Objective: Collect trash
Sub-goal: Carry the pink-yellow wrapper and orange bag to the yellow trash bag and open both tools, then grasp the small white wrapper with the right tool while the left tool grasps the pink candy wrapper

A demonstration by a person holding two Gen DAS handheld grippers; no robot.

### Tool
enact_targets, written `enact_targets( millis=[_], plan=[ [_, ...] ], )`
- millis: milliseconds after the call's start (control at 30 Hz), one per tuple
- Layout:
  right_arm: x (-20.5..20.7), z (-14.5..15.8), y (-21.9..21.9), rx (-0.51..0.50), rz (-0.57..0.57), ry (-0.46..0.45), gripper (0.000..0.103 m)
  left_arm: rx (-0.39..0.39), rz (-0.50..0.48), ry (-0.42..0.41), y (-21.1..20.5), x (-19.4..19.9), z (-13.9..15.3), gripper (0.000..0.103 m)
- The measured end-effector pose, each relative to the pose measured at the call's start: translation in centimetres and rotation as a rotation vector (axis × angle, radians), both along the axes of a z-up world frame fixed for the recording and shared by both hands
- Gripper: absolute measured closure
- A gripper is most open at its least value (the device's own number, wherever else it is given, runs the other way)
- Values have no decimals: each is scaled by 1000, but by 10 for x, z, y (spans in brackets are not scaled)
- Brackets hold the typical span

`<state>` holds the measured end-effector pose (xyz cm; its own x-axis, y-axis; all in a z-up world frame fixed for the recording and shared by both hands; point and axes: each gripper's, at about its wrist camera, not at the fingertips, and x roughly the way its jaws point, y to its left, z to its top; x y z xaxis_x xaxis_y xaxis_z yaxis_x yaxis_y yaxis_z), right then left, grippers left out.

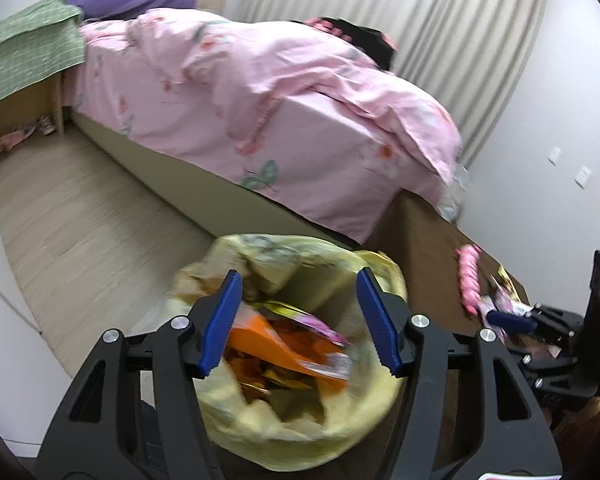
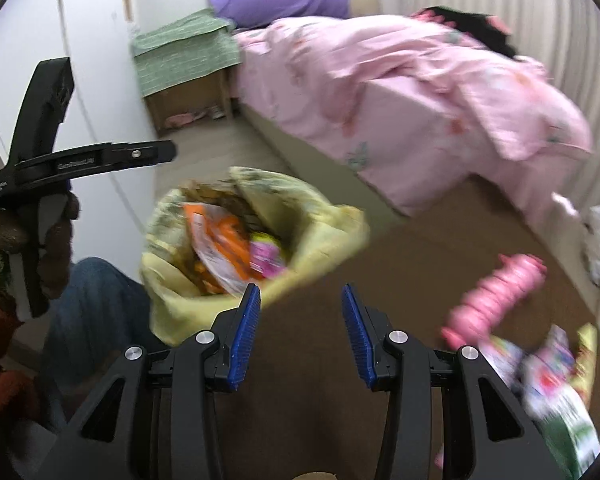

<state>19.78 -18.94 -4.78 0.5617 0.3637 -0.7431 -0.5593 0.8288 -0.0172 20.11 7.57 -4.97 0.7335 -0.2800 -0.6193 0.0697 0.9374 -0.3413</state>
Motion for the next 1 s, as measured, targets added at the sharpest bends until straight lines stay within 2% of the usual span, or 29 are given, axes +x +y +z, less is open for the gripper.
enact_targets(
  millis=[367, 567, 667, 767, 833, 1000],
  plan=[
    [-71, 33, -148, -78, -302, -124, 63, 18, -256, -4, -124, 1, 0, 46],
    [-93, 37, -230, -48, -473, -142, 63, 2, -416, 31, -198, -1, -10, 45],
    [-94, 32, -265, 0, -547, -137, 63, 23, -495, 47, -236, -2, -14, 45],
    [-86, 26, -286, 83, -568, -96, 62, 41, -534, 40, -260, -4, -13, 45],
    [-75, 22, -293, 144, -530, -76, 62, 45, -545, 39, -269, -5, -13, 45],
    [-38, 18, -308, 207, -512, -64, 62, 61, -538, 74, -271, -4, -22, 45]
  ],
)
